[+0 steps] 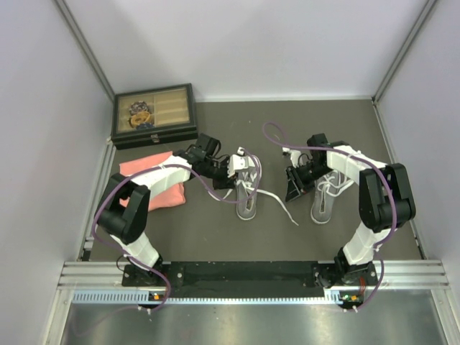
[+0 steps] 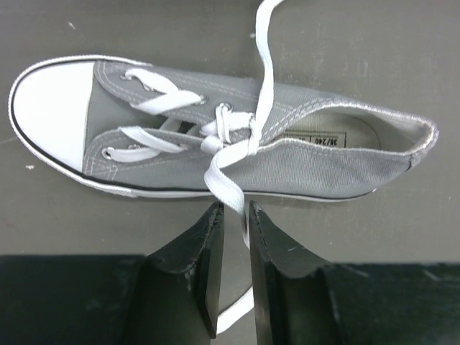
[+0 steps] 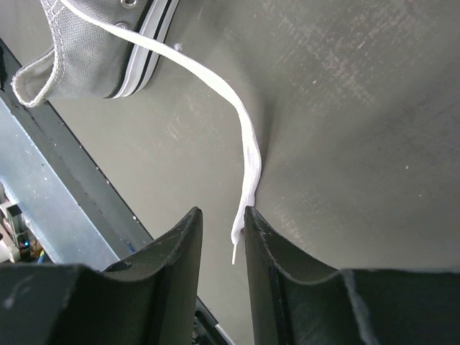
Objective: Tie the shoes
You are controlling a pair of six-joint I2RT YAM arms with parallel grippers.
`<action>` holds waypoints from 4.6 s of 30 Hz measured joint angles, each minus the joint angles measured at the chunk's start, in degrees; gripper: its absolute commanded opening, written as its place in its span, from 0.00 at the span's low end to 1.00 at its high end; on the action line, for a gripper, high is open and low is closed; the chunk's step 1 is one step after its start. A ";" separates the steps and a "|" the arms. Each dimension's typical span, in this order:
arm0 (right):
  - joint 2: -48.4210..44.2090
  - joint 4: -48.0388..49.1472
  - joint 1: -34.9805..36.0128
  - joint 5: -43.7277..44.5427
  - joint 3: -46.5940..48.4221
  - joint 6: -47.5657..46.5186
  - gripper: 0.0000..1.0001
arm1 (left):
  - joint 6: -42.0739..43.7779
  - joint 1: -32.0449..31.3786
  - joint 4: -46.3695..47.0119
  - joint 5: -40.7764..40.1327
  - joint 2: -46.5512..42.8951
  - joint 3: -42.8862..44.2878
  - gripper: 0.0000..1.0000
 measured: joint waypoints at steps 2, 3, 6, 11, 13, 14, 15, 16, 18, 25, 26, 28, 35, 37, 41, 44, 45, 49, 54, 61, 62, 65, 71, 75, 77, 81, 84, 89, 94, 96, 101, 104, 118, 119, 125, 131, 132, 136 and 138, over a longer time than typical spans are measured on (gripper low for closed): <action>0.00 -0.04 0.00 0.02 0.00 -0.17 0.31 | 0.26 0.09 -0.92 -0.74 0.00 0.02 0.27; 0.00 -0.07 0.00 0.04 0.00 -0.31 0.31 | 0.44 0.13 -1.46 -1.16 0.02 0.04 0.27; 0.00 -0.17 0.00 0.04 0.00 -0.50 0.31 | 1.38 0.57 -3.61 -2.03 0.02 0.07 0.24; 0.00 -0.22 0.00 0.04 0.02 -0.57 0.31 | 2.54 1.05 -5.33 -2.12 0.02 0.13 0.20; 0.00 -0.22 0.00 0.02 0.02 -0.57 0.31 | 2.78 1.07 -5.68 -1.66 0.02 0.20 0.23; 0.00 -0.24 0.00 0.02 0.04 -0.57 0.31 | 2.82 1.07 -5.79 -1.44 0.02 0.26 0.24; 0.00 -0.24 0.00 0.02 0.04 -0.57 0.31 | 2.89 1.07 -5.81 -1.22 0.02 0.33 0.25; 0.00 -0.26 0.00 0.02 0.09 -0.57 0.31 | 2.91 1.07 -5.86 -1.03 0.02 0.39 0.26; 0.00 -0.35 0.00 0.02 0.24 -0.57 0.31 | 2.91 1.07 -5.79 -0.76 0.02 0.50 0.27; 0.07 -0.39 0.00 0.00 0.28 -0.57 0.31 | 2.91 1.07 -5.81 -0.55 0.04 1.97 0.23; 0.07 -0.39 0.00 0.00 0.28 -0.57 0.30 | 2.91 1.07 -5.79 -0.37 0.04 2.25 0.22; 0.07 -0.39 0.00 0.00 0.28 -0.57 0.30 | 2.91 1.07 -5.77 0.09 0.04 2.67 0.22; 0.07 -0.55 0.00 0.02 0.28 -0.87 0.30 | 2.89 1.07 -5.68 0.68 1.90 3.41 0.20; 0.07 -0.74 0.00 0.02 0.28 -0.98 0.31 | 2.93 1.05 -5.84 0.63 2.32 3.41 0.21; 0.07 -1.20 0.00 0.13 0.28 -1.03 0.31 | 2.93 1.05 -5.90 1.09 2.40 3.41 0.16; 0.07 -1.29 0.00 0.20 0.28 -1.03 0.31 | 2.93 1.01 -6.05 1.70 2.40 3.43 0.03; 0.07 -1.31 0.00 0.22 0.28 -1.03 0.30 | 3.02 0.98 -6.10 1.88 2.40 3.43 0.00; 0.07 -1.31 0.00 0.50 0.28 -1.25 0.30 | 2.89 0.92 -6.38 2.36 2.40 4.13 0.00; 0.07 -1.03 0.00 1.36 -0.22 -1.40 0.30 | 0.63 0.59 -4.15 4.57 2.36 6.10 0.00; 0.07 -0.50 0.57 3.08 -2.56 -0.63 0.30 | -2.21 -2.01 0.00 6.16 2.36 6.21 0.00; 0.07 -0.31 0.79 3.48 -2.91 -0.33 0.30 | -2.54 -2.38 0.70 6.21 2.36 6.19 0.00; 0.07 -0.17 2.05 5.35 -3.63 0.72 0.31 | -3.34 -3.15 2.62 6.36 2.36 5.88 0.00; 0.07 0.02 5.09 9.94 -3.69 2.12 0.31 | -3.80 -3.32 4.17 6.38 2.32 4.17 0.00; 0.09 0.09 7.08 14.05 -3.69 3.61 0.32 | -4.15 -3.30 4.31 6.36 2.12 3.58 0.00; 0.09 0.07 7.85 16.00 -3.69 4.37 0.32 | -4.35 -3.26 4.31 6.36 1.97 3.48 0.00; 0.07 -0.72 8.55 18.97 -3.50 5.90 0.35 | -4.39 -3.21 4.39 6.38 1.73 3.39 0.00; 0.07 -1.62 8.96 20.22 -3.48 7.41 0.38 | -4.37 -3.23 4.87 6.38 1.73 3.26 0.00; 0.07 -2.16 10.14 20.48 -3.48 10.91 0.37 | -4.37 -3.23 5.25 6.38 1.42 2.51 0.00; 0.09 -1.79 13.20 22.27 -3.48 14.32 0.35 | -4.37 -3.04 5.29 6.38 1.25 2.29 0.00; 0.20 -1.49 14.49 23.45 -3.48 15.30 0.28 | -4.37 -2.80 5.29 6.38 1.20 2.19 0.00; 0.83 -1.53 15.89 25.66 -3.43 17.20 0.00 | -4.35 -2.64 5.33 6.38 1.20 2.16 0.00; 0.96 -1.55 15.52 26.80 -3.30 18.08 0.00 | -4.31 -2.69 5.35 6.40 1.11 1.99 0.00; 2.71 0.55 8.74 15.96 24.06 15.67 0.00 | -1.29 -3.02 5.73 7.98 -1.09 -0.11 0.00; 3.56 1.42 8.87 14.58 26.18 15.76 0.00 | -1.14 -3.02 5.84 8.13 -1.27 -0.35 0.00; 9.64 7.17 11.47 8.61 31.43 19.30 0.00 | -0.02 -3.02 6.54 8.83 -1.57 -0.81 0.00; 14.19 12.31 16.72 3.69 35.41 23.80 0.00 | 1.44 -3.06 6.67 9.40 -2.14 -0.90 0.00; 14.82 12.98 17.55 3.23 36.41 24.20 0.00 | 1.62 -3.06 6.67 9.40 -2.25 -0.94 0.00; 16.63 15.30 20.37 1.62 38.53 25.14 0.00 | 1.97 -3.06 6.71 9.40 -2.25 -1.07 0.00; 17.55 15.61 21.18 0.94 38.64 25.40 0.10 | 2.12 -3.06 6.80 9.38 -2.25 -1.11 0.00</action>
